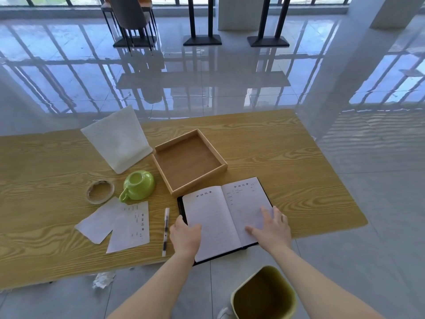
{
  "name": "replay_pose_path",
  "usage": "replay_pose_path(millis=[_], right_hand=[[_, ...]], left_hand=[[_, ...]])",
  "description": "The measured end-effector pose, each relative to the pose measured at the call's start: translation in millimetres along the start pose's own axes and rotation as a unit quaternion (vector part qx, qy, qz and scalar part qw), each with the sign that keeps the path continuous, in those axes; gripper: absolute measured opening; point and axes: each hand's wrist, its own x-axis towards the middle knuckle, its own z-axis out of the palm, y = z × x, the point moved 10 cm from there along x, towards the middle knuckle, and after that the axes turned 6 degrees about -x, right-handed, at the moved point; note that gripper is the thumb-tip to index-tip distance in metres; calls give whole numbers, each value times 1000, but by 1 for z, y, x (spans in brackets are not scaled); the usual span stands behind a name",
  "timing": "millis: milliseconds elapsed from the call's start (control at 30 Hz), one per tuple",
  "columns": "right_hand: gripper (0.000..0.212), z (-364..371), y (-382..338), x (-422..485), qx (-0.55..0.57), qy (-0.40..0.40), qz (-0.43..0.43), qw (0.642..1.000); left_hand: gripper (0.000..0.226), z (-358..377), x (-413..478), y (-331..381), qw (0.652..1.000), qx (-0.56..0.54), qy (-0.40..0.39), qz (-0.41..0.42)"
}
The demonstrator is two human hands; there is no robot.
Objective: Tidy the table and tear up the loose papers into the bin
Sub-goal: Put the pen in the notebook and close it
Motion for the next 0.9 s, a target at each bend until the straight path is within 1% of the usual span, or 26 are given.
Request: replay_pose_path(millis=[167, 200, 267, 300, 333, 400, 433, 500, 533, 567, 633, 733, 833, 867, 900], right_hand=[[83, -5, 2, -6, -30, 32, -7, 999], [83, -5, 3, -6, -31, 32, -7, 999], [81, -4, 5, -8, -31, 31, -5, 999], [80, -4, 7, -9, -30, 31, -3, 999], [80, -5, 8, -10, -31, 31, -1, 999], [78, -5, 10, -11, -34, 33, 3, 999], [76, -6, 11, -12, -32, 35, 7, 999], [70, -7, 13, -13, -15, 37, 18, 999], [68, -7, 14, -14, 0, 37, 24, 999], [67, -6, 14, -15, 16, 36, 29, 999], [66, -4, 15, -17, 54, 32, 36, 997], [66, 0, 15, -19, 135, 24, 46, 990], [55, 0, 14, -19, 219, 23, 56, 974], [51, 1, 14, -19, 239, 19, 63, 969], [47, 2, 14, -19, 253, 15, 71, 965]], left_hand=[[68, -6, 8, -6, 999, -43, 7, -24], [60, -8, 9, -8, 998, -55, 11, -32], [35, -12, 8, -11, 995, -88, 18, -37], [32, -14, 7, -12, 994, -105, 20, -34], [35, -14, 7, -14, 992, -122, 15, -35], [32, -13, 4, -15, 990, -140, -11, -26], [36, -11, 0, -13, 989, -146, -29, -16], [59, -6, -7, -3, 988, -139, -68, 26], [68, -5, -12, 6, 987, -121, -83, 61], [74, -5, -17, 15, 986, -103, -93, 95], [77, -4, -24, 32, 982, -73, -101, 145], [67, -3, -29, 54, 975, -43, -99, 192], [41, 1, -32, 66, 975, -22, -93, 202], [36, 2, -33, 68, 975, -21, -90, 204], [36, 3, -35, 70, 974, -22, -89, 206]])
